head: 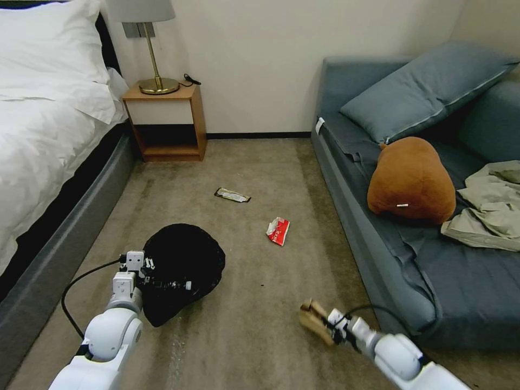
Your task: Pick up the trash bin, then pick up the garbage on the floor and place it into the trash bin.
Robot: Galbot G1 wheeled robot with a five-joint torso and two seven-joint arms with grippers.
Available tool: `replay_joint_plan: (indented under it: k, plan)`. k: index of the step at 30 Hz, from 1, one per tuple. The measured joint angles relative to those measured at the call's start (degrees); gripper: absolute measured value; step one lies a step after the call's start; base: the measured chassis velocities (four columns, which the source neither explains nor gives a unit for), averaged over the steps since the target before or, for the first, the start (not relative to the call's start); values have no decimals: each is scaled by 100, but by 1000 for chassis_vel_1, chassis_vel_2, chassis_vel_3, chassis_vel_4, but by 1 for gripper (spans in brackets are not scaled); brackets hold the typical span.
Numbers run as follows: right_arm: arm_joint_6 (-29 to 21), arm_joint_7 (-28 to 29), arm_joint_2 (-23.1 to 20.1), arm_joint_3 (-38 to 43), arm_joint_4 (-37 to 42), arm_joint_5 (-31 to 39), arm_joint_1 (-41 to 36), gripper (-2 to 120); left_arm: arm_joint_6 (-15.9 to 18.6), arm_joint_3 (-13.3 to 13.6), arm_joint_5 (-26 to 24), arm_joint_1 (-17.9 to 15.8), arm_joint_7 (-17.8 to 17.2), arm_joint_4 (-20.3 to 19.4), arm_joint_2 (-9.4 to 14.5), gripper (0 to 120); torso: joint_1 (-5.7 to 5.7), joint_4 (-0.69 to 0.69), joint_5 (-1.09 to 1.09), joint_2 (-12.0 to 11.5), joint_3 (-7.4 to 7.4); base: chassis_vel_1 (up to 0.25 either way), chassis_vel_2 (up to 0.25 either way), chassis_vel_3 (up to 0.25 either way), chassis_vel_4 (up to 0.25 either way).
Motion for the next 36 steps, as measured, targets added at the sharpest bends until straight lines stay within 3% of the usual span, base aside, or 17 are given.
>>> replay_joint_plan:
  k: [7,15,20,27,34,36]
  plan:
    - [-118,8,-621,-245,40,652,1071,0,-9,36,15,-33,-25,1,7,3,0,0,0,0,0,0,0,0,0]
    - [-120,77,-824,-654,-85,1048,1974,0,18,109,83,-73,-46,-58,-43,3,0,0,-1,0,-1,0,0,0,0]
    - [-120,145,-826,-909,-66,1365,2414,0,60,123,84,-106,-67,-126,-36,3,0,0,-1,0,-1,0,0,0,0]
    - [-241,261,-828,-1871,-8,1793,3441,0,92,140,85,-126,-102,-169,-27,3,0,-1,0,1,-1,0,0,0,0]
    - [-399,549,-291,-3101,-87,2459,4975,0,91,135,109,-91,-107,-157,-45,3,0,2,-4,1,-1,0,0,0,0]
    - [-403,576,-227,-3220,-107,2516,5101,0,90,130,109,-93,-107,-153,-46,3,0,2,-3,1,-1,0,0,0,0]
